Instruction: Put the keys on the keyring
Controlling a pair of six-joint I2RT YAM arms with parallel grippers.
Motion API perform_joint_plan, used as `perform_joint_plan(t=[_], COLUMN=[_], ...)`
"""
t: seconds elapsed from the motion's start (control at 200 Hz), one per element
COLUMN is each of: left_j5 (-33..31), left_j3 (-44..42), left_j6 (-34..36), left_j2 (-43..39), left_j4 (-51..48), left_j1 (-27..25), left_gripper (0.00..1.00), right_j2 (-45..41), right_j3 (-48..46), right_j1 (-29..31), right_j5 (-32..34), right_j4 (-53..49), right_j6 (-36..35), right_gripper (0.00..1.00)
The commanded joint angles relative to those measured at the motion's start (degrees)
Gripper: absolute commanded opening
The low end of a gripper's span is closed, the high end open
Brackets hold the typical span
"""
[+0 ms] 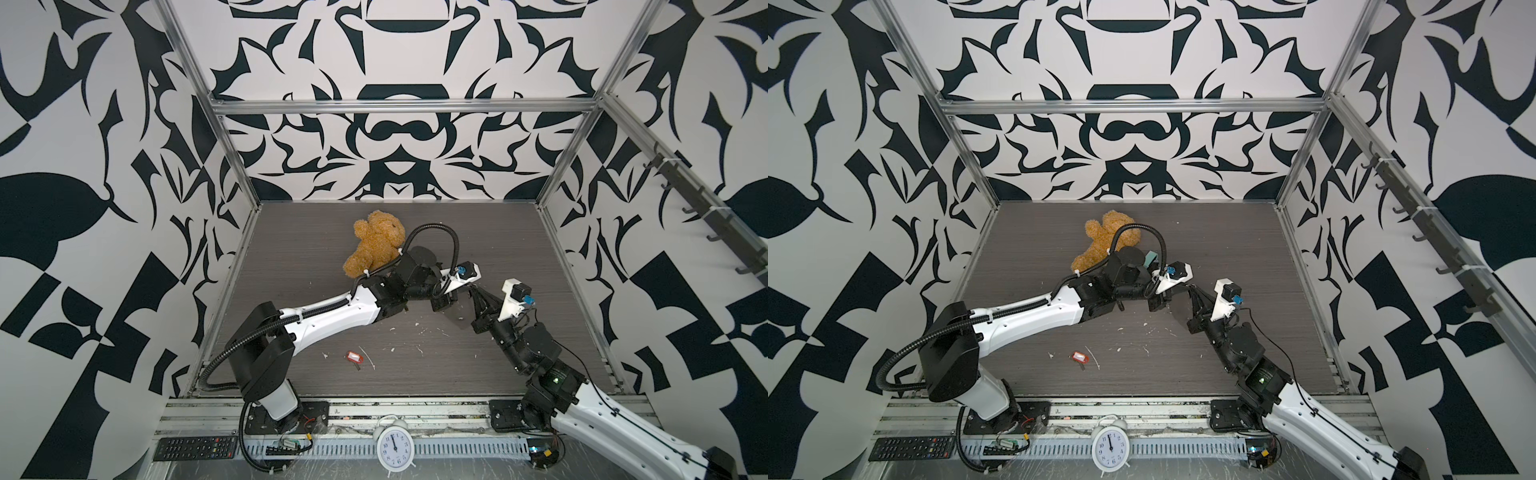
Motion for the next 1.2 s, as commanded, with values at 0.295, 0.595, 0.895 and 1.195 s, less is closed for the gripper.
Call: perform_joint_plan(t=[0.295, 0.595, 0.895, 1.195], left_j5=[-2.2, -5.0, -9.0, -10.3], left_j3=[-0.7, -9.8, -13.1, -17.1], left_j6=[0.3, -6.1, -16.5, -28.0], left_j2=[-1.7, -9.0, -13.8, -17.4], left_j4=[1.6, 12.0, 10.4, 5.8], left_j1=[-0.3, -0.2, -0.3, -0.3], left_gripper=[0.00, 0.00, 0.00, 0.00], right_j2=[0.0, 1.7, 5.2, 8.0], right_j3=[1.7, 10.8, 10.1, 4.5], right_j1=[0.3, 0.3, 0.3, 0.3], right_j5=[1.6, 1.9, -7.0, -14.7], right_j4=[3.0, -12.0, -8.5, -2.0], right_j6=[1.2, 3.6, 9.5, 17.2], right_gripper=[0.00, 0.00, 0.00, 0.00])
